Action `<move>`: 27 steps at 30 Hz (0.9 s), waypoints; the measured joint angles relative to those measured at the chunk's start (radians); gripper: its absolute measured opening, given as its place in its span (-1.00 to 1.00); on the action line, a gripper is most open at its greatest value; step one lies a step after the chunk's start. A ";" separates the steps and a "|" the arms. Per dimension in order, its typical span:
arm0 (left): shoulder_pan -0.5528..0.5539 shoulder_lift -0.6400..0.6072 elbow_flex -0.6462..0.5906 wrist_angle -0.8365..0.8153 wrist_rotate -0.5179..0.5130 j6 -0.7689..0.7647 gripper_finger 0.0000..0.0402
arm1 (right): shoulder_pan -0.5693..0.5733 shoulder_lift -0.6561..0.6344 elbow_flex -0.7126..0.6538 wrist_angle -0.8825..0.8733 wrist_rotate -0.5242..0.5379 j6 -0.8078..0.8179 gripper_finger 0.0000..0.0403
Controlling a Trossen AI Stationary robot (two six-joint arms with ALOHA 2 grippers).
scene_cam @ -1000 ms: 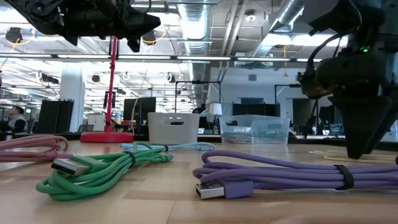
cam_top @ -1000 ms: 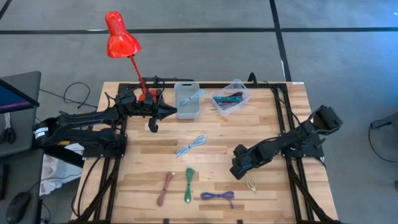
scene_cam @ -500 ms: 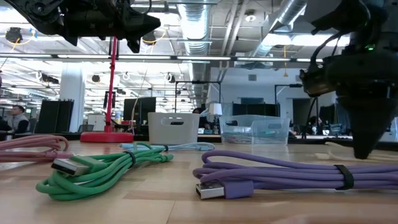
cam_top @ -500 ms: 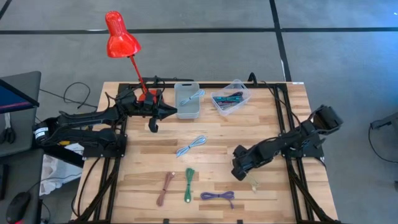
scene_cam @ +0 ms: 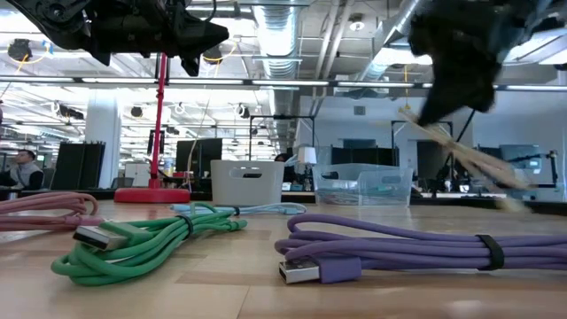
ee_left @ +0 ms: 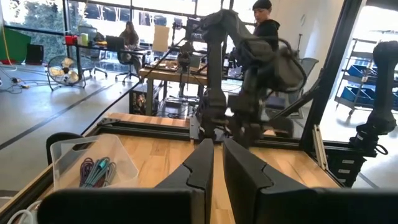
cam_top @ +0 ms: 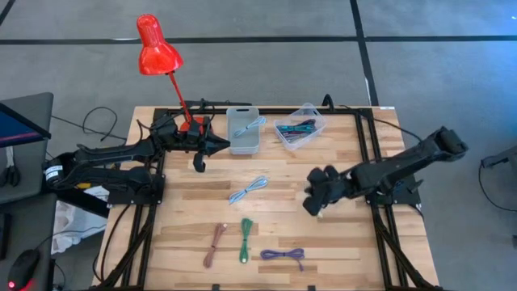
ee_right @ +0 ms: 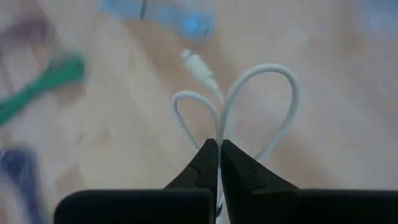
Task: Pick & Place USB Port
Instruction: Put the light brown charger cable into the gray bin
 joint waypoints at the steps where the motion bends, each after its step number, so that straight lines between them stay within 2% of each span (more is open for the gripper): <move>1: 0.000 0.004 0.000 0.002 0.000 0.007 -0.83 | -0.006 -0.017 0.000 0.009 0.031 -0.034 -1.00; 7: 0.000 0.077 0.000 0.025 0.000 0.056 -0.83 | -0.068 -0.075 0.000 0.177 0.139 -0.300 -1.00; 11: -0.005 0.160 0.001 0.117 -0.010 0.047 -0.83 | -0.120 -0.075 0.000 0.339 0.142 -0.483 -1.00; 14: -0.006 0.211 0.001 0.211 -0.061 0.021 -0.81 | -0.155 -0.071 0.001 0.408 0.140 -0.575 -1.00; 17: -0.005 0.243 0.001 0.255 -0.070 0.022 -0.76 | -0.179 -0.071 0.001 0.497 0.139 -0.669 -1.00; 22: -0.006 0.251 0.001 0.270 -0.069 0.022 -0.61 | -0.221 -0.060 0.002 0.697 0.067 -0.836 -1.00; 27: -0.006 0.251 0.001 0.270 -0.069 0.020 -0.50 | -0.277 -0.030 0.002 0.843 -0.022 -0.920 -1.00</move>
